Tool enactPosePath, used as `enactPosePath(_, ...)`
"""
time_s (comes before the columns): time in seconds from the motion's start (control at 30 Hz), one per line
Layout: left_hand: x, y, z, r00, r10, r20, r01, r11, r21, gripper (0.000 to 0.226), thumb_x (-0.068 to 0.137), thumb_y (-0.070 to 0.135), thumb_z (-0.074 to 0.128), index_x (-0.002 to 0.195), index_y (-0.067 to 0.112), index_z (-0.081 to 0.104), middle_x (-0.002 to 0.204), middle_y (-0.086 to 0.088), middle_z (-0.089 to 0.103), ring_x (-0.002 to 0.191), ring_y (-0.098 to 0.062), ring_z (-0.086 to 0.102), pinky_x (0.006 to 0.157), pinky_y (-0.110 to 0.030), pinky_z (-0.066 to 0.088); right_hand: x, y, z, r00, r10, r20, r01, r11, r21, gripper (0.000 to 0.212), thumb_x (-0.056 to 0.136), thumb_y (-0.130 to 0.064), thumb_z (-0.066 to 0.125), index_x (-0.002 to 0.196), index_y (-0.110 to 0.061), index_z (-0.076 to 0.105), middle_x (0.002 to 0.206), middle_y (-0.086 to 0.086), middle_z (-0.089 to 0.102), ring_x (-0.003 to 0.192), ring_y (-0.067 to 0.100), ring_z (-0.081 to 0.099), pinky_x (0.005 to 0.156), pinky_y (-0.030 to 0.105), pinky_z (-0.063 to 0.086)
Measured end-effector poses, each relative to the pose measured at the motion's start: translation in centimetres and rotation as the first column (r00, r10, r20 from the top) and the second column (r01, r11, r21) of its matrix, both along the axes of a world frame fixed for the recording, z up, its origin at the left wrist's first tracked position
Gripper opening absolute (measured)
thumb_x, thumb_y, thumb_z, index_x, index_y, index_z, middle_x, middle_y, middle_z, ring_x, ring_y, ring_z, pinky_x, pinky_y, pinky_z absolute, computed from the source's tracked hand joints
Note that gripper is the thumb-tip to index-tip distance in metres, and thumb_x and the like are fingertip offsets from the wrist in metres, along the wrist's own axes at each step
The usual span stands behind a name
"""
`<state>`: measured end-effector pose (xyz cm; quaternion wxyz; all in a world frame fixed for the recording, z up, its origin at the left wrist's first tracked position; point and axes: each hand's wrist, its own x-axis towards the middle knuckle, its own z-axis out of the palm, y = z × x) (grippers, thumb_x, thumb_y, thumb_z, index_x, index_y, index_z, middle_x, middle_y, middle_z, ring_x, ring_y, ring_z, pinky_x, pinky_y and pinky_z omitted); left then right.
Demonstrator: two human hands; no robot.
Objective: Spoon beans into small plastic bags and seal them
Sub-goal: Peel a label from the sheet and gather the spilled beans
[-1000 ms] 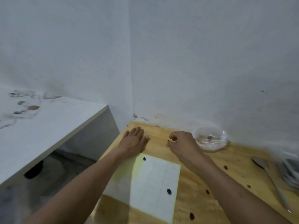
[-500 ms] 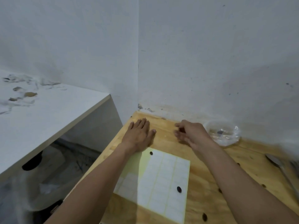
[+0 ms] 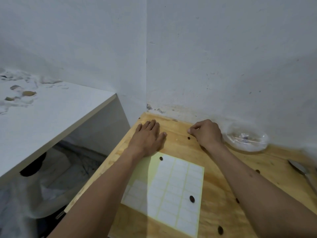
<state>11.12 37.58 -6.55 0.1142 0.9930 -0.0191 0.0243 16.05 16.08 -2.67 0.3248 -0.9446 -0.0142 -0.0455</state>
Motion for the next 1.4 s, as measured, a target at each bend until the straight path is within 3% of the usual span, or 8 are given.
enactPosePath(0.17,-0.1,0.0,-0.1,1.000,-0.001,0.024,0.002,1.000,-0.013,0.064,0.108,0.049,0.022,0.159,0.011,0.025,0.169,-0.008,0.017,0.156,-0.022,0.011,0.127,-0.045,0.005,0.2,-0.1,1.0,0.976,0.011,-0.218,0.066,0.936,0.345,0.040,0.093,-0.038,0.067,0.068,-0.006,0.063,0.064,0.005,0.060,0.051,0.020,0.053,0.049,0.028,0.044)
enactPosePath(0.33,0.1,0.1,-0.1,0.999,-0.004,0.040,0.004,1.000,-0.006,0.063,0.107,0.050,0.022,0.157,0.011,0.030,0.168,-0.008,0.022,0.155,-0.022,0.015,0.125,-0.044,0.008,0.4,-2.0,3.7,0.888,0.168,-0.429,0.391,0.219,0.894,0.022,0.092,-0.009,0.037,0.080,-0.004,0.056,0.068,0.010,0.054,0.047,0.013,0.040,0.035,0.018,0.027)
enactPosePath(0.53,0.0,0.1,-0.1,0.999,-0.003,0.038,0.002,1.000,0.003,0.058,0.108,0.047,0.026,0.150,0.010,0.037,0.165,-0.010,0.027,0.152,-0.025,0.022,0.123,-0.046,0.013,-3.1,-4.8,2.7,0.996,-0.003,-0.088,0.024,0.972,0.232,0.033,0.087,-0.033,0.069,0.080,-0.002,0.075,0.069,0.001,0.066,0.059,0.013,0.056,0.053,0.024,0.038)
enactPosePath(0.67,0.0,0.0,-0.1,1.000,0.005,0.026,-0.005,1.000,-0.006,0.060,0.108,0.049,0.024,0.153,0.010,0.035,0.167,-0.010,0.024,0.154,-0.025,0.018,0.125,-0.046,0.010,-4.8,-5.5,1.3,0.994,0.102,-0.036,-0.104,0.992,-0.066,0.019,0.086,-0.035,0.077,0.082,-0.017,0.078,0.082,-0.010,0.068,0.080,0.008,0.059,0.067,0.026,0.045)
enactPosePath(0.87,-0.1,-0.1,-0.2,1.000,0.014,0.014,-0.013,1.000,-0.018,0.064,0.107,0.051,0.022,0.157,0.011,0.029,0.169,-0.009,0.020,0.156,-0.025,0.015,0.126,-0.045,0.008,-4.9,-5.2,0.7,0.993,0.008,-0.117,0.021,0.969,0.247,0.021,0.086,-0.031,0.073,0.076,-0.013,0.074,0.071,-0.002,0.064,0.064,0.016,0.057,0.061,0.027,0.044)
enactPosePath(1.03,-0.1,-0.1,-0.2,1.000,0.013,0.021,-0.012,1.000,-0.026,0.063,0.108,0.050,0.023,0.156,0.011,0.031,0.168,-0.009,0.021,0.156,-0.025,0.015,0.126,-0.046,0.008,-3.6,-3.6,2.5,0.856,0.126,-0.501,0.389,0.481,0.786,0.022,0.085,-0.014,0.040,0.079,-0.004,0.059,0.066,0.008,0.052,0.049,0.016,0.040,0.035,0.020,0.027)
enactPosePath(1.23,0.0,-0.1,-0.2,0.999,0.014,0.036,-0.013,0.999,-0.037,0.060,0.108,0.049,0.026,0.154,0.011,0.034,0.167,-0.009,0.024,0.155,-0.025,0.018,0.125,-0.045,0.008,-3.1,-2.2,-0.2,0.996,0.029,-0.088,-0.005,0.967,0.256,0.032,0.082,-0.047,0.072,0.086,-0.016,0.077,0.082,-0.008,0.071,0.077,0.016,0.066,0.070,0.033,0.053)
enactPosePath(1.4,0.4,0.0,-0.5,0.999,0.007,0.047,-0.006,1.000,-0.031,0.061,0.107,0.050,0.026,0.153,0.012,0.036,0.167,-0.008,0.026,0.154,-0.024,0.019,0.125,-0.046,0.010,-3.4,-1.3,-1.5,0.992,0.105,0.064,-0.111,0.989,0.097,0.021,0.084,-0.039,0.078,0.097,-0.023,0.082,0.104,-0.004,0.078,0.102,0.015,0.068,0.086,0.033,0.054)
